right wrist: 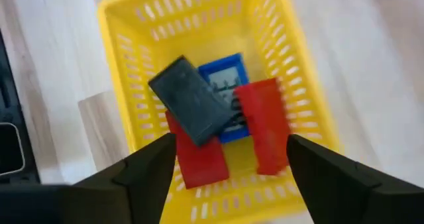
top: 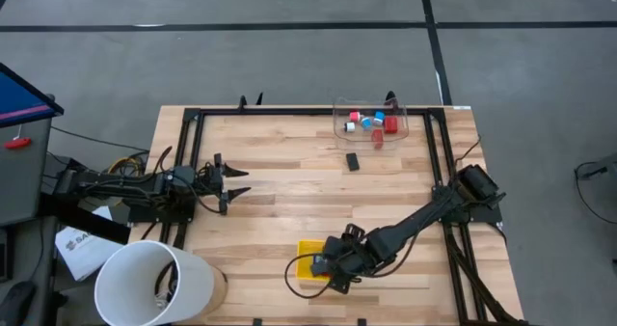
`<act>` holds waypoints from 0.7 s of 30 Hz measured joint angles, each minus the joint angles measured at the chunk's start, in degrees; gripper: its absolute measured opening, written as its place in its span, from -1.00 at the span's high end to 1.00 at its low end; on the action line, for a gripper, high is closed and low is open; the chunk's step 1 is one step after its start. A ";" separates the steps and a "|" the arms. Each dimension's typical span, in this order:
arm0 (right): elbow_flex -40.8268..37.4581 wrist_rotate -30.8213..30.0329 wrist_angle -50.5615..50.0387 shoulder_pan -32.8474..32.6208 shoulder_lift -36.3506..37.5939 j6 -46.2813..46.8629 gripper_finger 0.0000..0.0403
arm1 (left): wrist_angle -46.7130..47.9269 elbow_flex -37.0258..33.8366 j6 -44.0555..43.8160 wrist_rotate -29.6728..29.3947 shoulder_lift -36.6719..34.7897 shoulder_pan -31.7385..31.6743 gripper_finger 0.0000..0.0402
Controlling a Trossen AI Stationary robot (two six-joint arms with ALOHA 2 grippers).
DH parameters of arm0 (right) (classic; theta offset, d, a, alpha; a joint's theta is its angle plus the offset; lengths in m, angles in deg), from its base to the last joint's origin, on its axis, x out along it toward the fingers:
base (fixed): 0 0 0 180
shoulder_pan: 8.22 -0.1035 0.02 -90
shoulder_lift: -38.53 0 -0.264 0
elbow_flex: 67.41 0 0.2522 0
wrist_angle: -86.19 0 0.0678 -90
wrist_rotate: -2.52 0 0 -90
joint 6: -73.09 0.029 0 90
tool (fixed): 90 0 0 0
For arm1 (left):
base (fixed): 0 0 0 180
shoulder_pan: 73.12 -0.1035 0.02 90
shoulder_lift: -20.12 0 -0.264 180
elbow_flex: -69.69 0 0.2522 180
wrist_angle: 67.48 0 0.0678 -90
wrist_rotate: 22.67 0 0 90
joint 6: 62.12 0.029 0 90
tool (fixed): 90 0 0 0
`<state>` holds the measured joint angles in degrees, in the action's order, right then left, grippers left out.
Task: Pick & Place Office items
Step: Put the black digital clock into the yellow bin
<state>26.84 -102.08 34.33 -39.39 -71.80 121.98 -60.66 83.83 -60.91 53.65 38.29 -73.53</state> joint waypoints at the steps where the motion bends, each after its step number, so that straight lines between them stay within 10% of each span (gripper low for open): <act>1: 0.43 -1.64 -1.32 -0.17 0.87 0.01 -0.37 | 0.00 0.00 0.00 0.01 0.00 0.00 -0.08; 10: 0.94 -23.27 -26.66 1.41 13.72 14.46 -0.17 | -0.86 0.00 -0.01 0.02 0.06 0.00 -0.09; 21: -10.54 -24.49 -14.92 24.74 18.25 6.76 -0.13 | -1.03 0.00 -0.01 0.03 0.09 0.00 -0.09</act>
<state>16.30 -126.57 19.41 -14.65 -53.54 128.74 -61.69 83.83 -60.92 53.68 38.38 -73.53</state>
